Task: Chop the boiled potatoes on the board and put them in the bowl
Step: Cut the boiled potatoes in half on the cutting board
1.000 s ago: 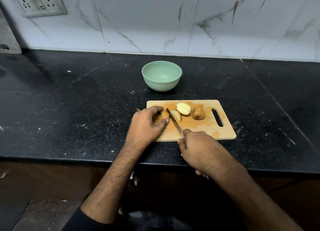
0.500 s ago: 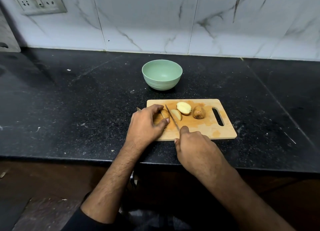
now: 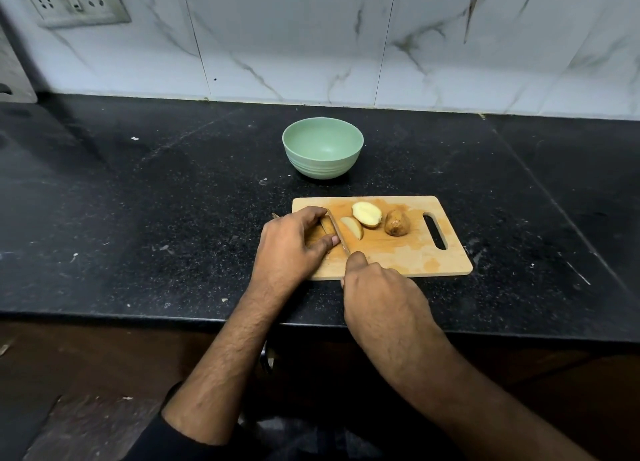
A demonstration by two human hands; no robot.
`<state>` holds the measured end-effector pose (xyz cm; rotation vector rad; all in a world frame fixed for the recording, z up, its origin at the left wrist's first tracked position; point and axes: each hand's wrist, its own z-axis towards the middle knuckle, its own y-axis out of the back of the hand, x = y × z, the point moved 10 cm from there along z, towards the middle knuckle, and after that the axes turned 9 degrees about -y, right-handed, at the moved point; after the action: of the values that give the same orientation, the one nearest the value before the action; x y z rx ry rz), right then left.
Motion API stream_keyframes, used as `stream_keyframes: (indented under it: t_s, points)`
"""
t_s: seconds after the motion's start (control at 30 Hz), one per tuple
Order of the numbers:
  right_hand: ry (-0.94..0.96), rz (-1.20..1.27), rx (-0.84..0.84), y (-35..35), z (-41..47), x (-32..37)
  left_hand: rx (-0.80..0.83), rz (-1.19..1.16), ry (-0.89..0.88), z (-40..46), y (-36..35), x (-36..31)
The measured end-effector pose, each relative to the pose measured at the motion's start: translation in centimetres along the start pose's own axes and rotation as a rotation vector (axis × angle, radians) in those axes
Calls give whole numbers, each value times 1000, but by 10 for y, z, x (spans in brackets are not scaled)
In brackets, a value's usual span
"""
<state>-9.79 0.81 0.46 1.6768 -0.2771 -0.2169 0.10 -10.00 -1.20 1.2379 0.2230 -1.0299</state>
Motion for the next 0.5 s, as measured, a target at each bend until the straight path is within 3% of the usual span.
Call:
stream_keyframes:
  t_s: [0.27, 0.5]
  points:
    - [11, 19, -37, 9, 4, -10, -2, -29, 24, 0, 0, 3]
    - [-11, 234, 22, 19, 11, -29, 0, -27, 29, -1, 2, 3]
